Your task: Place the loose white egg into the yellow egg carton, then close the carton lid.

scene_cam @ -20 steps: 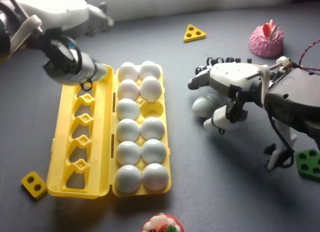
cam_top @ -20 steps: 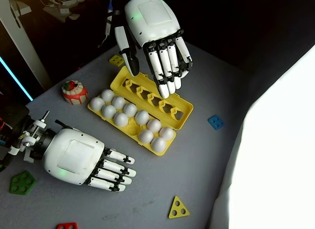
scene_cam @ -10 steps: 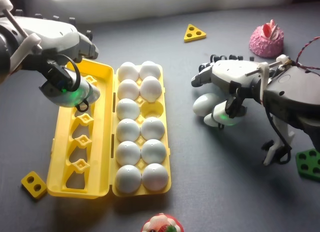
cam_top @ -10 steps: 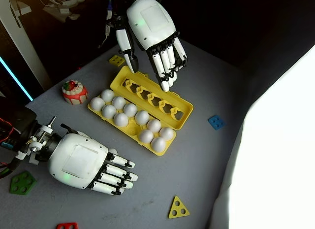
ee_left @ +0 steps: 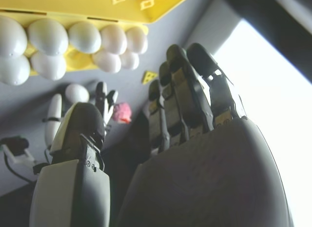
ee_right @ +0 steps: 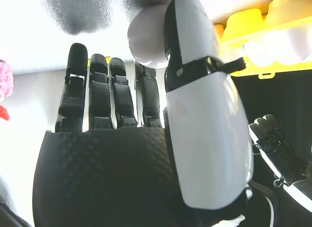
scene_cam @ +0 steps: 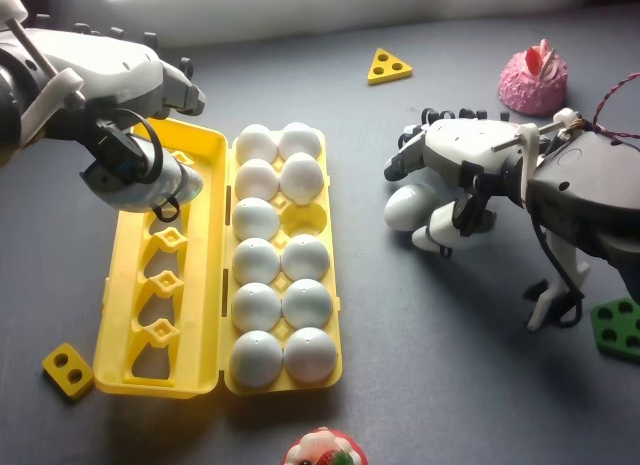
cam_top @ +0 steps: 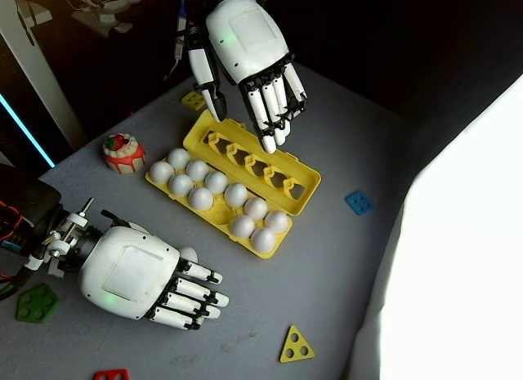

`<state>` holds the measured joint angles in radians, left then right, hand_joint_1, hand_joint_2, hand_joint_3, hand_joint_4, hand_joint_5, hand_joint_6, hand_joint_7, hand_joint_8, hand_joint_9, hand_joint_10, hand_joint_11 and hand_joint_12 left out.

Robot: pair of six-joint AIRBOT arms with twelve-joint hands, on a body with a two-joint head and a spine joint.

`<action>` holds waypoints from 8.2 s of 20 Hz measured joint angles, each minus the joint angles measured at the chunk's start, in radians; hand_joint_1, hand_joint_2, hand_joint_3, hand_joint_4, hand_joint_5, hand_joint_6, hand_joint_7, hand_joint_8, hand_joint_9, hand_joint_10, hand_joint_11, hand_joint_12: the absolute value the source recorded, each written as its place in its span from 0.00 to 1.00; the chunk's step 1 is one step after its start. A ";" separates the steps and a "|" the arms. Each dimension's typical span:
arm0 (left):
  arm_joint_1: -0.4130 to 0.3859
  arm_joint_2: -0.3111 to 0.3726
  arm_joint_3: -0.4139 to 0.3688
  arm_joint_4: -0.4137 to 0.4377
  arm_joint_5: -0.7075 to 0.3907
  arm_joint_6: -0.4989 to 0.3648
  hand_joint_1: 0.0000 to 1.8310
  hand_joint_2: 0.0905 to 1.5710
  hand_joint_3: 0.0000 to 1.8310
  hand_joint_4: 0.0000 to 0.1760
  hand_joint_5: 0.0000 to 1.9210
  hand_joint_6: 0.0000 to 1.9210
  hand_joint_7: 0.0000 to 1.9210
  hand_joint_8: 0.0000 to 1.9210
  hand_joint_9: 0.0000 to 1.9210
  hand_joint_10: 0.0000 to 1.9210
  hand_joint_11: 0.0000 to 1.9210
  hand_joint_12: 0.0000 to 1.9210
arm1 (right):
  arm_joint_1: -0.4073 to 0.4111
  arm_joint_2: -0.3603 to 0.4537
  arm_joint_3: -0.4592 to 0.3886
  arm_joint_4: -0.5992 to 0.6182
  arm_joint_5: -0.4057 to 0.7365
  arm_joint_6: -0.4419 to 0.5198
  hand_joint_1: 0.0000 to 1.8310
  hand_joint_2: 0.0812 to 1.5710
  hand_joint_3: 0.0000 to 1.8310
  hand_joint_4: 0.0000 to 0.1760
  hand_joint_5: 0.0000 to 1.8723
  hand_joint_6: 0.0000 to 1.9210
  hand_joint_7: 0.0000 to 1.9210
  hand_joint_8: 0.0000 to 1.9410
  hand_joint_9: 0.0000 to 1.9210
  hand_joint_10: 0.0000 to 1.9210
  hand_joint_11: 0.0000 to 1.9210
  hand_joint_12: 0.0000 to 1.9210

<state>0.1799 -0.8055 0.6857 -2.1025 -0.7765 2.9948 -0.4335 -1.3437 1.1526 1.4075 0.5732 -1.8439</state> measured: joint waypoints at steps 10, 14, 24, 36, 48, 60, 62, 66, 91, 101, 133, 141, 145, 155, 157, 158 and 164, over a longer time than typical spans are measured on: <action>0.004 0.006 -0.009 0.030 -0.013 0.000 0.33 0.81 0.00 0.18 0.15 0.00 0.22 0.00 0.25 0.00 0.00 0.67 | -0.002 -0.001 0.000 -0.040 -0.006 0.022 0.62 0.71 0.00 0.00 0.49 0.56 0.26 0.01 0.15 0.03 0.00 0.39; 0.004 0.015 -0.013 0.037 -0.013 0.000 0.33 0.81 0.00 0.20 0.15 0.00 0.22 0.00 0.25 0.00 0.00 0.67 | -0.003 -0.001 0.000 -0.040 -0.006 0.022 0.62 0.71 0.00 0.00 0.50 0.55 0.30 0.00 0.16 0.02 0.00 0.30; 0.005 0.018 0.003 -0.095 -0.022 0.000 0.33 0.81 0.00 0.20 0.14 0.00 0.21 0.00 0.25 0.00 0.00 0.67 | -0.006 0.033 -0.066 -0.507 0.032 0.489 0.62 0.71 0.00 0.00 0.49 0.56 0.30 0.00 0.17 0.01 0.00 0.33; -0.024 0.018 0.043 -0.081 -0.002 0.000 0.33 0.81 0.00 0.19 0.15 0.00 0.21 0.00 0.26 0.00 0.00 0.68 | -0.089 -0.029 -0.002 -0.708 0.113 1.067 0.63 0.70 0.00 0.00 0.52 0.52 0.30 0.00 0.18 0.00 0.00 0.42; -0.024 0.018 0.064 -0.084 0.022 0.000 0.34 0.81 0.00 0.20 0.15 0.00 0.20 0.00 0.26 0.00 0.00 0.68 | -0.106 -0.118 0.076 -0.729 0.131 1.101 0.63 0.69 0.00 0.00 0.52 0.51 0.31 0.00 0.18 0.00 0.00 0.40; -0.026 0.018 0.069 -0.087 0.023 0.000 0.34 0.81 0.00 0.21 0.15 0.00 0.18 0.00 0.24 0.00 0.00 0.67 | -0.097 -0.148 0.115 -0.782 0.140 1.101 0.63 0.70 0.00 0.00 0.52 0.53 0.30 0.00 0.16 0.00 0.00 0.30; -0.028 0.018 0.069 -0.089 0.022 0.000 0.33 0.81 0.00 0.21 0.15 0.00 0.19 0.00 0.25 0.00 0.00 0.66 | -0.093 -0.148 0.115 -0.782 0.141 1.102 0.63 0.70 0.00 0.00 0.51 0.54 0.29 0.00 0.15 0.00 0.00 0.27; -0.028 0.018 0.069 -0.089 0.023 0.000 0.33 0.81 0.00 0.20 0.15 0.00 0.20 0.00 0.25 0.00 0.00 0.68 | -0.093 -0.169 0.122 -0.793 0.154 1.103 0.63 0.70 0.00 0.00 0.51 0.53 0.28 0.00 0.16 0.00 0.00 0.40; -0.002 0.010 0.142 -0.209 -0.019 -0.116 0.32 0.81 0.00 0.16 0.16 0.00 0.20 0.00 0.25 0.00 0.00 0.65 | -0.007 0.054 0.054 -0.975 0.127 1.058 0.39 0.63 0.00 0.00 0.19 0.01 0.14 0.00 0.13 0.00 0.00 0.52; 0.012 -0.003 0.232 -0.194 -0.117 -0.411 0.34 0.81 0.00 0.10 0.21 0.00 0.23 0.00 0.24 0.01 0.00 0.59 | -0.081 0.507 -0.221 -1.054 -0.021 1.059 0.33 0.62 0.00 0.00 0.23 0.01 0.19 0.00 0.16 0.02 0.00 0.62; 0.278 -0.060 0.214 -0.255 -0.180 -0.967 0.20 0.81 0.00 0.06 0.24 0.00 0.30 0.01 0.32 0.01 0.03 0.69 | -0.093 0.729 -0.365 -1.131 -0.201 0.919 0.20 0.68 0.00 0.00 0.19 0.00 0.15 0.00 0.14 0.01 0.00 0.53; 0.299 -0.066 0.214 -0.261 -0.180 -1.035 0.20 0.82 0.00 0.00 0.26 0.01 0.32 0.01 0.32 0.01 0.04 0.68 | -0.093 0.729 -0.365 -1.131 -0.198 0.919 0.22 0.68 0.00 0.00 0.21 0.00 0.16 0.00 0.15 0.01 0.00 0.56; 0.309 -0.076 0.208 -0.267 -0.180 -1.062 0.21 0.82 0.00 0.00 0.27 0.00 0.32 0.00 0.33 0.01 0.04 0.70 | -0.093 0.729 -0.365 -1.131 -0.196 0.919 0.23 0.68 0.00 0.00 0.22 0.00 0.16 0.00 0.16 0.01 0.00 0.57; 0.324 -0.092 0.190 -0.278 -0.173 -1.128 0.24 0.81 0.00 0.00 0.27 0.01 0.34 0.01 0.34 0.01 0.05 0.72 | -0.094 0.728 -0.365 -1.131 -0.196 0.918 0.21 0.68 0.00 0.00 0.23 0.00 0.17 0.00 0.16 0.01 0.00 0.53; 0.329 -0.096 0.190 -0.274 -0.173 -1.145 0.22 0.82 0.00 0.00 0.28 0.01 0.34 0.00 0.34 0.01 0.04 0.73 | -0.093 0.728 -0.365 -1.131 -0.196 0.918 0.21 0.68 0.00 0.00 0.23 0.00 0.17 0.00 0.16 0.01 0.00 0.53; 0.330 -0.096 0.190 -0.277 -0.174 -1.145 0.22 0.82 0.00 0.00 0.28 0.00 0.34 0.00 0.34 0.01 0.04 0.74 | -0.094 0.728 -0.365 -1.131 -0.196 0.918 0.21 0.68 0.00 0.00 0.23 0.00 0.17 0.00 0.16 0.01 0.00 0.54; 0.268 -0.097 0.194 -0.284 -0.181 -1.136 0.23 0.82 0.00 0.00 0.28 0.00 0.34 0.00 0.35 0.02 0.04 0.75 | -0.093 0.727 -0.365 -1.131 -0.196 0.917 0.20 0.69 0.00 0.00 0.24 0.01 0.16 0.00 0.15 0.00 0.00 0.52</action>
<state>0.4477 -0.9024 0.8795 -2.3867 -0.9573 1.8584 -0.5270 -0.6163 0.7872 0.2768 0.3775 -0.9268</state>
